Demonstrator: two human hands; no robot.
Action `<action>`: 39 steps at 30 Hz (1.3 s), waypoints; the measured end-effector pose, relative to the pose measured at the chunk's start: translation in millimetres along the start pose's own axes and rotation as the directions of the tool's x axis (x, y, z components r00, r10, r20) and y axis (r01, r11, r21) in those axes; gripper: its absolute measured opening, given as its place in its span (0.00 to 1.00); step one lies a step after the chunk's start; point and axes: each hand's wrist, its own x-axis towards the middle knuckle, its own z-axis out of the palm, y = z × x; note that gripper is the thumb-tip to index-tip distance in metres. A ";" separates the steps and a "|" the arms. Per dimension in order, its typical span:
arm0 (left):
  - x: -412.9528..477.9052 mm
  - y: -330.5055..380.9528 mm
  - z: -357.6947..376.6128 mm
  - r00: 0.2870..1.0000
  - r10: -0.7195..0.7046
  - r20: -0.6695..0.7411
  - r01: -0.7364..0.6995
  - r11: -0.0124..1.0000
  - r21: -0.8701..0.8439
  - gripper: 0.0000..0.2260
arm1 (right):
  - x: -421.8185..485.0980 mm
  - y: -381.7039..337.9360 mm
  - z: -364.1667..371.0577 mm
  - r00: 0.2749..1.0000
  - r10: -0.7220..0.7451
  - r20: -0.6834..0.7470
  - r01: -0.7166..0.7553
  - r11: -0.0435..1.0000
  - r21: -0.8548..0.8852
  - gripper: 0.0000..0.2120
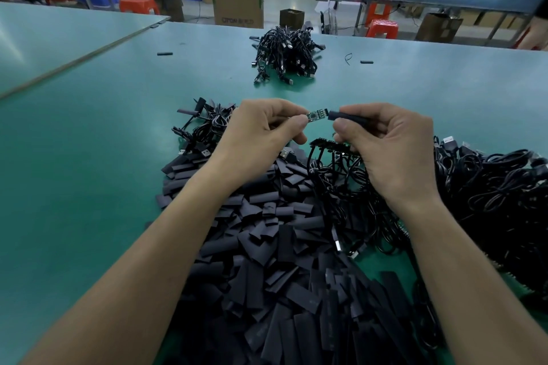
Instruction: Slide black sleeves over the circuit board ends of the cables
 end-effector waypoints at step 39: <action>-1.3 4.9 -1.9 0.992 0.015 0.126 -0.001 0.993 -0.115 0.03 | 2.6 -0.9 -6.8 0.984 -0.020 0.179 0.013 0.999 0.043 0.11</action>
